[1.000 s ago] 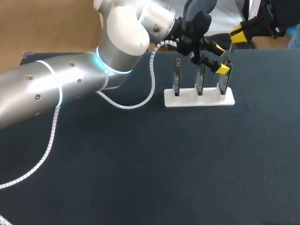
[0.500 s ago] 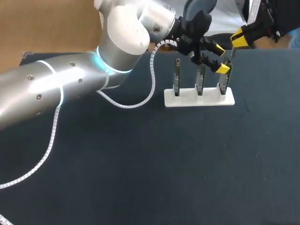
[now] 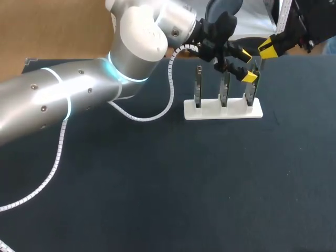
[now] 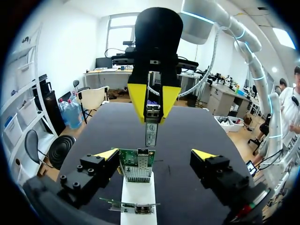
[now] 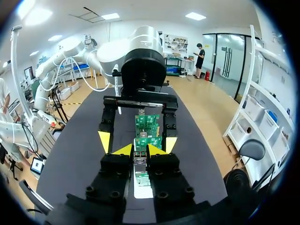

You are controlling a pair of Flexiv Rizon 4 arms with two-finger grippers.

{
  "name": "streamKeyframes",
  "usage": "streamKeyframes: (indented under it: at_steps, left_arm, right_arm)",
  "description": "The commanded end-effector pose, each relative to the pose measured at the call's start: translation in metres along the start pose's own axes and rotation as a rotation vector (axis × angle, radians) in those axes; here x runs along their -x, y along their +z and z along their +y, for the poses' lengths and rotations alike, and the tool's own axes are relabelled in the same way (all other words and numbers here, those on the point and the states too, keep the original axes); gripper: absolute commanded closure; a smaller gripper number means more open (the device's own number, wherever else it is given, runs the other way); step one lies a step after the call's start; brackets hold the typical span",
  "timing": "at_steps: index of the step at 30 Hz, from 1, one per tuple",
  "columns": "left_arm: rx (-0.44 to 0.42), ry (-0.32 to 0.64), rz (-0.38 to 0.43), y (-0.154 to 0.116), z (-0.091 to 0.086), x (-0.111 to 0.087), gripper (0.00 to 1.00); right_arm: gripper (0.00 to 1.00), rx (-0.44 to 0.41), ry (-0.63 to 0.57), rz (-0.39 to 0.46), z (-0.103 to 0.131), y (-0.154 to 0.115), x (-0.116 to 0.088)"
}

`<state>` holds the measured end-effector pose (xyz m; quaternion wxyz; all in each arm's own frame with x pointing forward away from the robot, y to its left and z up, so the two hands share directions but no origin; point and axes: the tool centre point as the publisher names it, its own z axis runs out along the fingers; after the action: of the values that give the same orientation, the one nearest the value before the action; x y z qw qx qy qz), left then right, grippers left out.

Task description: Pick up the optical module with the left hand, and insert it into the network port with the right hand.

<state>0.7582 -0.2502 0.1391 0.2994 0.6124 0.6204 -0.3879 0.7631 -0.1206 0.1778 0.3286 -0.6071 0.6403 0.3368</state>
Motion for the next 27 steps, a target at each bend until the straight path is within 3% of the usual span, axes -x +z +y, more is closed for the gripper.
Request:
streamKeyframes:
  at_steps: [1,27]
  left_arm:
    - [-0.002,-0.001,0.005,0.0,0.0011,0.0009,0.0]
    - [-0.002,-0.001,0.005,0.0,0.0011,0.0009,0.0]
  right_arm:
    - [1.0,0.004,-0.003,0.001,-0.0013,0.0026,-0.0002]
    - [1.0,-0.01,-0.026,0.049,-0.01,0.0106,-0.0023]
